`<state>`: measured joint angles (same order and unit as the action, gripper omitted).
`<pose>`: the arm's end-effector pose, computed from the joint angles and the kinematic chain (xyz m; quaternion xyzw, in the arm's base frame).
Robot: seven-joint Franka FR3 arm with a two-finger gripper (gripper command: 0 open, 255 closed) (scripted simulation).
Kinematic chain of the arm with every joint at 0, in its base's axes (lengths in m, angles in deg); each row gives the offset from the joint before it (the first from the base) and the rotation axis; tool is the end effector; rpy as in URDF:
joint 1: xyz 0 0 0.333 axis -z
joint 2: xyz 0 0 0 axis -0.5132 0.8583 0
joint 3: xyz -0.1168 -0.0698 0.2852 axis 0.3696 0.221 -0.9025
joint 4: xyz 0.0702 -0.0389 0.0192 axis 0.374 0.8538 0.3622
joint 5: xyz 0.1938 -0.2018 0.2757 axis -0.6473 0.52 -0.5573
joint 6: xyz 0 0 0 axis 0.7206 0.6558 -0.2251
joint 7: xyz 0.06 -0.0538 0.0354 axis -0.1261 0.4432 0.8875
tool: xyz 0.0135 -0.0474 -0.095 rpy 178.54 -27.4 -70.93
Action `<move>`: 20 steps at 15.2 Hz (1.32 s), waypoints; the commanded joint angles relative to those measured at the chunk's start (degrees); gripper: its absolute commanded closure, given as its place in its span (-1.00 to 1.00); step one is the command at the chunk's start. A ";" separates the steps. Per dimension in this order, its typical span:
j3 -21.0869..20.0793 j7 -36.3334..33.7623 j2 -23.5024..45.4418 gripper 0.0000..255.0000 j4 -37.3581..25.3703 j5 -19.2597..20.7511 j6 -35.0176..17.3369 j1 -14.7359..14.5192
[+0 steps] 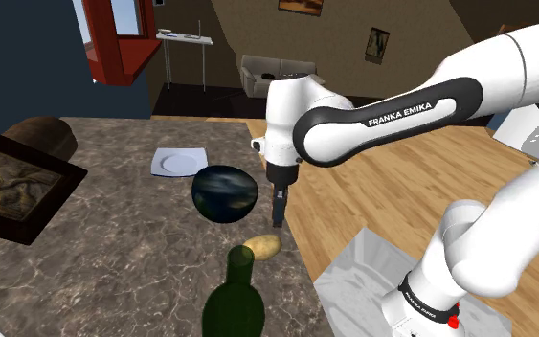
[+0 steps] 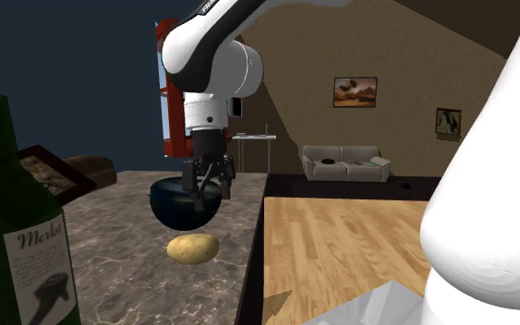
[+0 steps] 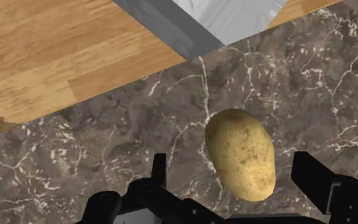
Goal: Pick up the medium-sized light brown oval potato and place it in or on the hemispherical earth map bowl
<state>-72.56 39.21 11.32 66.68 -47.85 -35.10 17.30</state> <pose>0.3933 0.2268 0.4182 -0.9437 -0.3261 0.0544 0.0088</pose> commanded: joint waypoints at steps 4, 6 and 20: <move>-3.25 1.76 9.34 -1.00 -2.80 2.47 -6.01 -2.35; -3.87 1.99 11.26 -1.00 -3.47 3.18 -7.09 -2.87; -4.08 1.23 14.23 -1.00 -0.25 4.12 -13.16 -2.98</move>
<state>-76.64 40.44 25.55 66.43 -43.73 -48.24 14.31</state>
